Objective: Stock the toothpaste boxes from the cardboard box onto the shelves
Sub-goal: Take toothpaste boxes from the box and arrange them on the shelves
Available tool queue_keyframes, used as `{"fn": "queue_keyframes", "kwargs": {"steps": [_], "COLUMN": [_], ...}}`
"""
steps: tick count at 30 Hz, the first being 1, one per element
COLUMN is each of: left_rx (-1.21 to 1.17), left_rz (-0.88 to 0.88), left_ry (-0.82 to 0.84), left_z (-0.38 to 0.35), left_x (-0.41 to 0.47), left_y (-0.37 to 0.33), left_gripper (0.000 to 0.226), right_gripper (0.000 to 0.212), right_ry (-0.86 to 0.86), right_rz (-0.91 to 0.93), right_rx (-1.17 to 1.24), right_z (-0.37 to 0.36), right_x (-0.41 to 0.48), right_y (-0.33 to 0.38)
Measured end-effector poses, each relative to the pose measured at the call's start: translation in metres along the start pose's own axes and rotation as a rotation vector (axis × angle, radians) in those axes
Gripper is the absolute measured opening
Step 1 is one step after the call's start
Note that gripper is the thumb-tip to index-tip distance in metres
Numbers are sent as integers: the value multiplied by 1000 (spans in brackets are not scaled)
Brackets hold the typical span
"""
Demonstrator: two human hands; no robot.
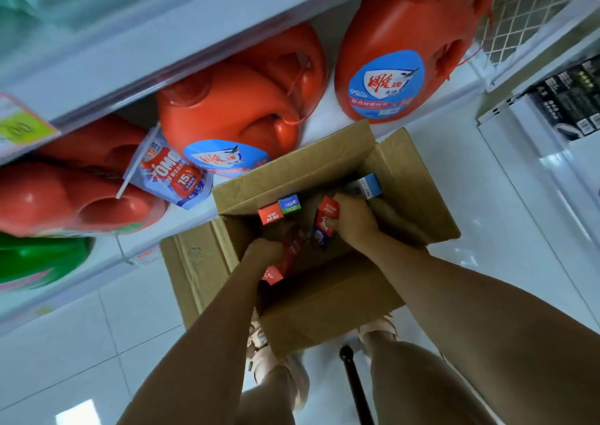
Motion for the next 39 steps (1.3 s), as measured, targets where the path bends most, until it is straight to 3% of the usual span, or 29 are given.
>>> {"fn": "queue_keyframes", "kwargs": {"steps": [3,5,10,15,18,22,26,30,33,36,38,39], "left_rx": [-308,-431,-724,-1055,-1085,-1009,-1090,-1047,-941,-862,-776,-735], "left_rz": [25,-33,-235,-494,-555,-673,-758,-771,-803,-836,-872,-896], "left_ry": [102,198,412,680,553,335,305,233,253,217,80,5], "left_z": [13,18,33,41,47,59,64,69,70,68,66,65], "left_x": [-34,-60,-126,-198,-235,-292,-352,-381,-408,-431,-441,-449], "left_y": [14,25,47,67,72,63,51,45,44,41,37,36], "left_gripper": [13,17,55,90,101,97,46,37,24,56,83,85], "right_gripper": [32,33,39,15,14,19,32,29,18,17,25,30], "right_ry": [-56,-106,-324,-479,-472,-458,-335,-81,-11,19,17,13], "right_rz": [14,-2,-203,-233,-204,-200,-120,-72,14,78,112,125], "right_rx": [157,309,761,1222,1444,1603,1722,1642,1549,1391,1302,1268], "right_z": [32,60,134,188,219,248,268,280,296,312,322,327], "right_x": [-22,-41,-84,-121,-147,-180,-209,-235,-249,-259,-264,-266], "right_y": [14,23,40,57,80,113,149,181,201,216,223,227]}}
Point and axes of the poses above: each hand's wrist, its own x-axis towards the middle knuckle, its own z-axis out of the back of the hand, y = z × x, the point moved 3 cm from there along x, towards the middle knuckle, and after that the axes turned 8 degrees about z, right-handed, at the moved point
